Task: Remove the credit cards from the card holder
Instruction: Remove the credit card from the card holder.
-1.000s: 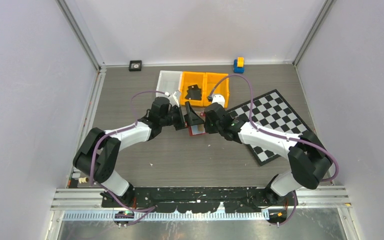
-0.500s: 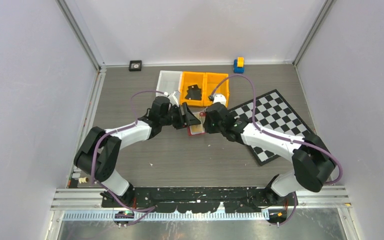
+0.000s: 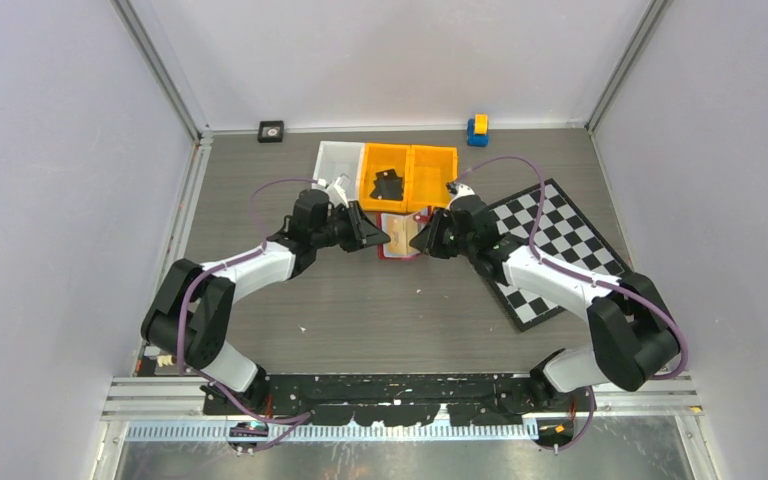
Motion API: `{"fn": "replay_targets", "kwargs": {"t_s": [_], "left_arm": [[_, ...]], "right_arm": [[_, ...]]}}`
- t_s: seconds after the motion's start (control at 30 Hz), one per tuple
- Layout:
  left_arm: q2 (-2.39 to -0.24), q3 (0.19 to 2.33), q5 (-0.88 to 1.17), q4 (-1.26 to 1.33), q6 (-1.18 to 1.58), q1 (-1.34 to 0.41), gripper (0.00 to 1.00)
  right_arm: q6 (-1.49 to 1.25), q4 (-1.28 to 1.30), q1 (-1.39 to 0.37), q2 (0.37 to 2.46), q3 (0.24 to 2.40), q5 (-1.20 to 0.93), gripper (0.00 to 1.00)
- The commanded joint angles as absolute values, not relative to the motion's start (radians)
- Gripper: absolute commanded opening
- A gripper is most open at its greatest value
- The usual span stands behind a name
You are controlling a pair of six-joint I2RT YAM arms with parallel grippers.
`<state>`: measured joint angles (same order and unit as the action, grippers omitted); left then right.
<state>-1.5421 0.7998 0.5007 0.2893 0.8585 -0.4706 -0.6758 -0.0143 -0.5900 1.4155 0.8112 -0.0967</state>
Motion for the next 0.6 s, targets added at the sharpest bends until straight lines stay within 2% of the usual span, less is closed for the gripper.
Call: {"fn": "replay_targets", "kwargs": {"t_s": [0.0, 0.07, 0.2, 0.37, 0.57], "left_arm": [[-1.512, 0.792, 0.524, 0.333, 0.856, -0.464, 0.13], [-1.516, 0.794, 0.529, 0.333, 0.855, -0.463, 0.02], [-1.523, 0.797, 0.542, 0.342, 0.862, -0.463, 0.00], [-1.506, 0.783, 0.539, 0.356, 0.866, -0.463, 0.00], [-1.392, 0.710, 0.444, 0.374, 0.850, -0.459, 0.00]], "right_arm": [[-0.717, -0.148, -0.574, 1.376, 0.800, -0.185, 0.01], [-0.722, -0.157, -0.569, 1.375, 0.794, -0.190, 0.00], [-0.731, -0.160, -0.557, 1.375, 0.788, -0.192, 0.05], [-0.749, -0.146, -0.539, 1.375, 0.779, -0.155, 0.22], [-0.794, -0.166, -0.494, 1.355, 0.738, -0.138, 0.48]]}}
